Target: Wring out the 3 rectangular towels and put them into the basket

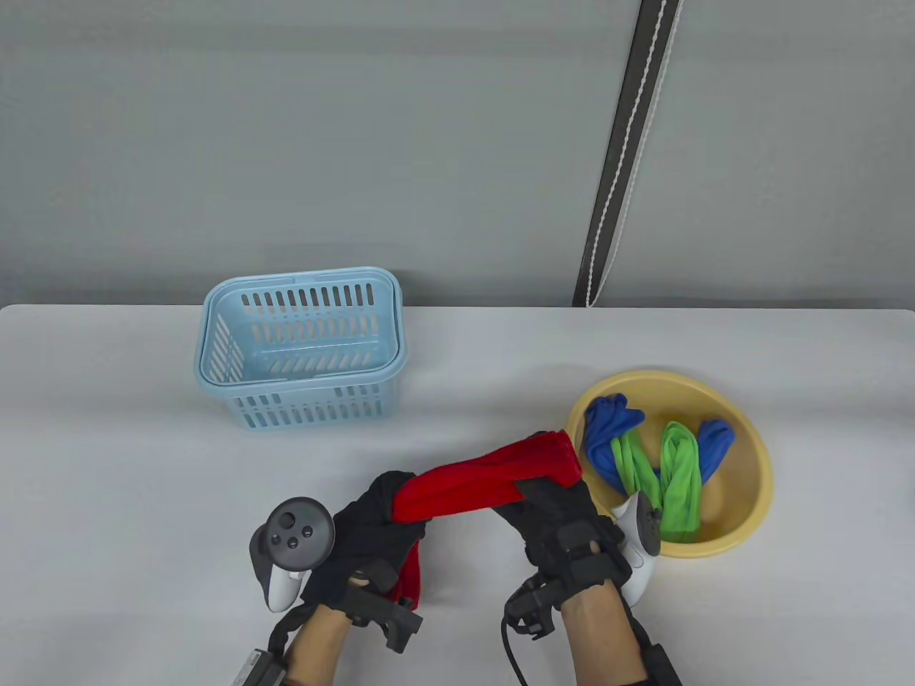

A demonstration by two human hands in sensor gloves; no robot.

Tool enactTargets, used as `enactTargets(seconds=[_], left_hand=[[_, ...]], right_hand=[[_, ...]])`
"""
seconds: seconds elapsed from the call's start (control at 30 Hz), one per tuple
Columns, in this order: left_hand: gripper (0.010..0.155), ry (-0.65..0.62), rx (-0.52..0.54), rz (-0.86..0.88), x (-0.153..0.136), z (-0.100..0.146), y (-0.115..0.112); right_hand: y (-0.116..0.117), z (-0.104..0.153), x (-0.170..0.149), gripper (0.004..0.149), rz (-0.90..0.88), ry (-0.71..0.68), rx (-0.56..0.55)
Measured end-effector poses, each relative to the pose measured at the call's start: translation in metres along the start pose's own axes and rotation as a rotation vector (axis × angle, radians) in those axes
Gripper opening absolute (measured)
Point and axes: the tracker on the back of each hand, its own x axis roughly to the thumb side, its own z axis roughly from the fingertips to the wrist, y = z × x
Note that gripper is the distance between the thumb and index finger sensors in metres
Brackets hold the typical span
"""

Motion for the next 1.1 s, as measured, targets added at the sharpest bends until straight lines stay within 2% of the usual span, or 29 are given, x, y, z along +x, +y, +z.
enactTargets(seconds=[0.1, 0.2, 0.27, 0.33, 0.4, 0.43, 0.47, 0.53, 0.6, 0.67, 0.73, 0.8, 0.87, 1.0, 1.1], left_hand=[[0.043, -0.006, 0.031, -0.047, 0.002, 0.003, 0.004], [0.044, -0.02, 0.078, -0.141, 0.005, 0.007, 0.011], [0.045, -0.038, 0.094, -0.225, 0.007, 0.009, 0.013], [0.045, -0.066, 0.087, -0.331, 0.01, 0.01, 0.013], [0.045, -0.084, 0.073, -0.425, 0.013, 0.011, 0.009], [0.045, -0.098, 0.059, -0.45, 0.014, 0.011, 0.006], [0.045, -0.107, 0.037, -0.451, 0.014, 0.01, 0.004], [0.046, -0.124, -0.027, -0.391, 0.014, 0.01, -0.001], [0.045, -0.13, -0.067, -0.29, 0.013, 0.009, -0.003], [0.046, -0.124, -0.101, -0.182, 0.012, 0.009, -0.004], [0.046, -0.099, -0.114, -0.062, 0.008, 0.008, -0.004], [0.047, -0.059, -0.122, 0.074, 0.003, 0.007, -0.003], [0.047, -0.016, -0.105, 0.246, -0.006, 0.006, -0.001], [0.049, 0.041, -0.087, 0.54, -0.019, 0.006, -0.004], [0.049, 0.07, -0.043, 0.664, -0.023, 0.009, -0.008]], right_hand=[[-0.006, 0.003, 0.01, 0.079, 0.107, -0.033, -0.037], [-0.013, 0.01, 0.026, 0.083, 0.264, -0.138, -0.143], [-0.011, 0.016, 0.043, 0.081, 0.52, -0.258, -0.203], [-0.002, 0.02, 0.053, 0.079, 0.83, -0.374, -0.188], [0.015, 0.021, 0.055, 0.085, 1.139, -0.431, -0.002], [0.029, 0.02, 0.048, 0.089, 1.231, -0.403, 0.148], [0.036, 0.018, 0.042, 0.093, 1.249, -0.372, 0.221], [0.053, 0.013, 0.02, 0.103, 1.297, -0.217, 0.389], [0.06, 0.009, 0.002, 0.107, 1.357, -0.117, 0.475], [0.061, 0.008, -0.009, 0.105, 1.377, -0.103, 0.476], [0.058, 0.006, -0.015, 0.084, 1.353, -0.114, 0.404], [0.05, 0.003, -0.017, 0.057, 1.224, -0.086, 0.37], [0.044, 0.001, -0.018, 0.05, 1.046, -0.025, 0.358], [0.042, -0.002, -0.028, 0.055, 0.773, 0.127, 0.437], [0.049, -0.002, -0.041, 0.072, 0.666, 0.184, 0.478]])
